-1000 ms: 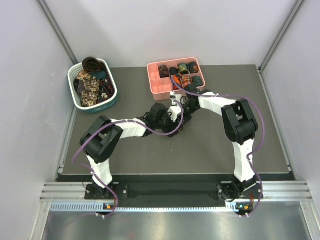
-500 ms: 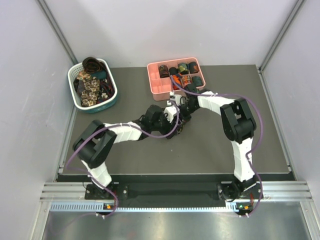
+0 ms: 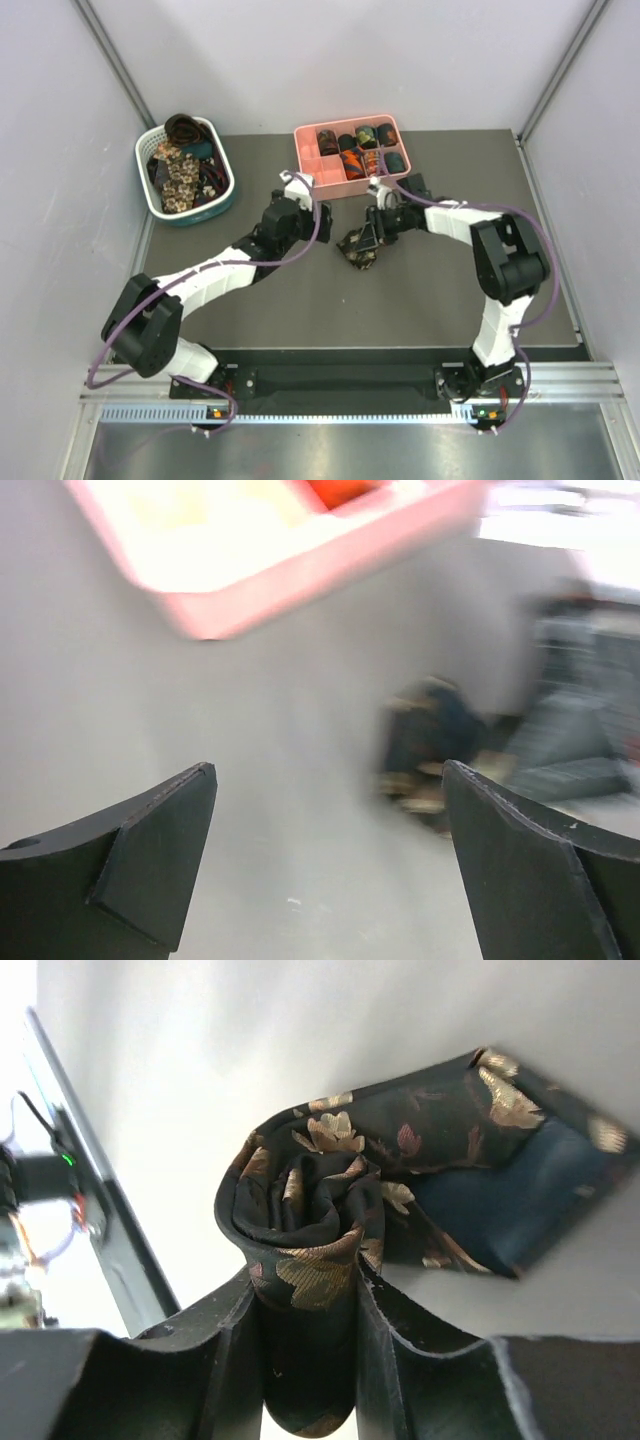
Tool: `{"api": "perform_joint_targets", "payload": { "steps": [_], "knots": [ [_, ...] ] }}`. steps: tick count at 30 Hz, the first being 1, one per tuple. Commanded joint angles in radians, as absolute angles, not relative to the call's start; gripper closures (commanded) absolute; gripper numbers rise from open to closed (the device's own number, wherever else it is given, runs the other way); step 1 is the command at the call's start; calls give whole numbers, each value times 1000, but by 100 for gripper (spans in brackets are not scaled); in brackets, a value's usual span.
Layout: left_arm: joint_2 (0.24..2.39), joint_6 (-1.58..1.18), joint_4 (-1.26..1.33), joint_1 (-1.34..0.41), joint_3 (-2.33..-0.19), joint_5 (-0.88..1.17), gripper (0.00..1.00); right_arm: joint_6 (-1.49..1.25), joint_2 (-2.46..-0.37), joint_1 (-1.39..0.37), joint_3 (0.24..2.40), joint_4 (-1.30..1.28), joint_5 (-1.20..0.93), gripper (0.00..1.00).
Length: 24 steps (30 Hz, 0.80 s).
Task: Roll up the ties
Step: Place the rolled tie into the container
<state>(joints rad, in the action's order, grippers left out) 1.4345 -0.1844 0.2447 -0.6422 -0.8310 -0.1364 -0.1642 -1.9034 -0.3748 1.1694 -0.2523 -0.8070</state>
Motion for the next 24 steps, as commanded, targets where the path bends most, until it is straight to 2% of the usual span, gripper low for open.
{"api": "perform_joint_targets", "payload": {
  "steps": [1, 3, 4, 7, 9, 11, 12, 16, 24],
  "knots": [
    [1488, -397, 157, -576, -958, -460, 1, -279, -1749, -299, 1134, -41, -806, 100],
    [1537, -489, 54, -529, -1040, -454, 1, -259, -1709, -295, 1132, -72, -732, 100],
    [1564, -539, -31, -500, -1119, -389, 1, -253, -1689, -290, 1129, -78, -704, 100],
    [1676, -601, -95, -410, -1246, -272, 1, -253, -1629, -273, 1115, -72, -670, 100],
    [1750, -610, -130, -385, -1301, -282, 3, -267, -1591, -258, 1100, -57, -652, 100],
    [1823, -601, -150, -380, -1385, -302, 5, -276, -1559, -245, 1091, -32, -649, 100],
    [1848, -600, -184, -380, -1414, -305, 10, -290, -1548, -233, 1085, -25, -647, 100],
    [1960, -598, -210, -380, -1535, -281, 19, -305, -1496, -203, 1069, -12, -629, 100],
    [2112, -606, -242, -382, -1689, -281, 27, -285, -1407, -144, 1077, -93, -603, 100]
  ]
}}
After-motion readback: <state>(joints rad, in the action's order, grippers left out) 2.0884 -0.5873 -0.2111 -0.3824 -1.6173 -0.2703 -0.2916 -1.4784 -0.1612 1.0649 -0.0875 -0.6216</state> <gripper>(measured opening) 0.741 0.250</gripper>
